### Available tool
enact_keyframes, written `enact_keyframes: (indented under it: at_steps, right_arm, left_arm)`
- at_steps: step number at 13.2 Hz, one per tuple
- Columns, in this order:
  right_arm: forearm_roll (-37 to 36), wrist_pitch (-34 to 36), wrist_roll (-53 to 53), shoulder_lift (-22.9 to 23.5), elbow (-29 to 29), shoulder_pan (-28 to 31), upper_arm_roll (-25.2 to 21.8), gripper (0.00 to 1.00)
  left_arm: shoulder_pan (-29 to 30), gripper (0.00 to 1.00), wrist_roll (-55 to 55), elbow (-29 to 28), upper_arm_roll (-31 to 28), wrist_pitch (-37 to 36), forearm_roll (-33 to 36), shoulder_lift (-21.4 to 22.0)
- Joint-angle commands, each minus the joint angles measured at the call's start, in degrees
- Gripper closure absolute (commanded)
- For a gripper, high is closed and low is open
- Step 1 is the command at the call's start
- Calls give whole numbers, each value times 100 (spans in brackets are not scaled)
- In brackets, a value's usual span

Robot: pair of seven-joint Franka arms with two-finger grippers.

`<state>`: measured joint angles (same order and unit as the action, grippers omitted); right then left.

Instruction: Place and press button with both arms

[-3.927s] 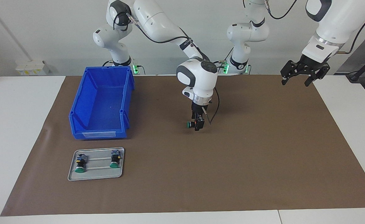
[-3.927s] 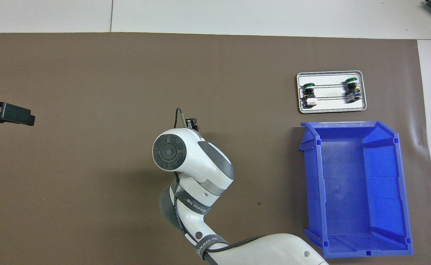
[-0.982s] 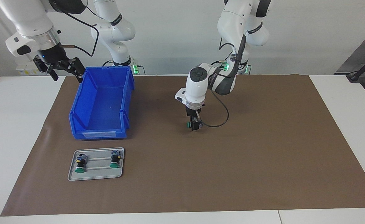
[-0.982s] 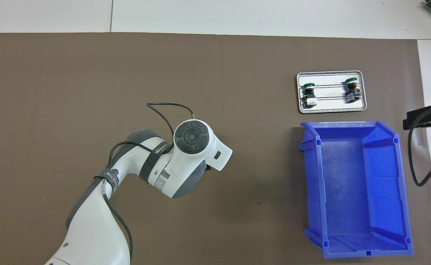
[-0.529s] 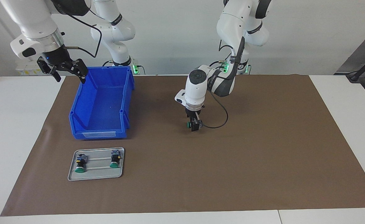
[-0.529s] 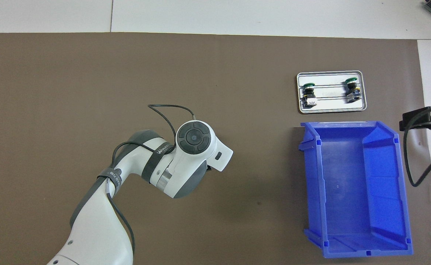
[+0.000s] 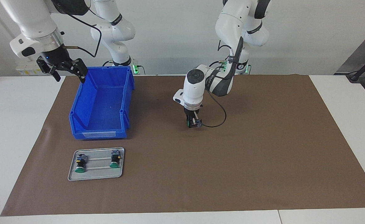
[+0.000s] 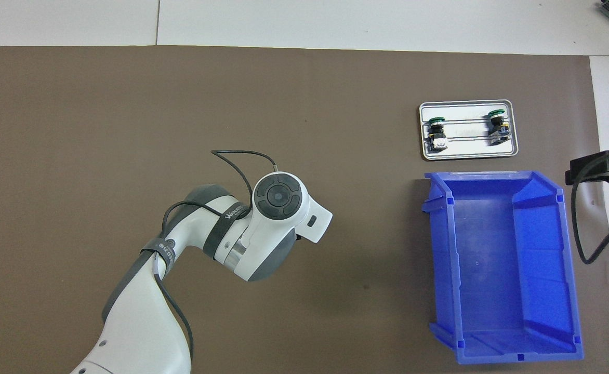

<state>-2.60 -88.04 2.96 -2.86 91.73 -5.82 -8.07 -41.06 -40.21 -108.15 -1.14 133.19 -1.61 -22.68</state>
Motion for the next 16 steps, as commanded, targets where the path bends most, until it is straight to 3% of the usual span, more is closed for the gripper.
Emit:
enact_keyframes:
  at_steps: [1, 4, 7, 10, 14, 16]
  right_arm:
    - [-3, -117, -50, -162, 196, 20, 16, 0]
    - [-3, -117, -41, -162, 196, 20, 16, 0]
    - [5, -117, -50, -162, 196, 11, 16, 0]
    - [5, -117, -50, -162, 196, 11, 16, 0]
    - [5, -117, -50, -162, 196, 20, 16, 0]
    - [-3, -117, -50, -162, 196, 11, 16, 0]
  left_arm:
    - [19, 100, 215, 49, -88, -126, 56, 245]
    - [404, 100, 206, -135, -62, -161, -66, 746]
    - [773, 100, -108, -609, -62, -170, -1215, 1273]
    - [1387, 100, -1389, -979, -62, -222, -1831, 1643]
    - [2162, 100, -3419, -1751, -97, -267, -3325, 2047]
    - [2609, 100, -4577, -2060, -97, -240, -4429, 2197]
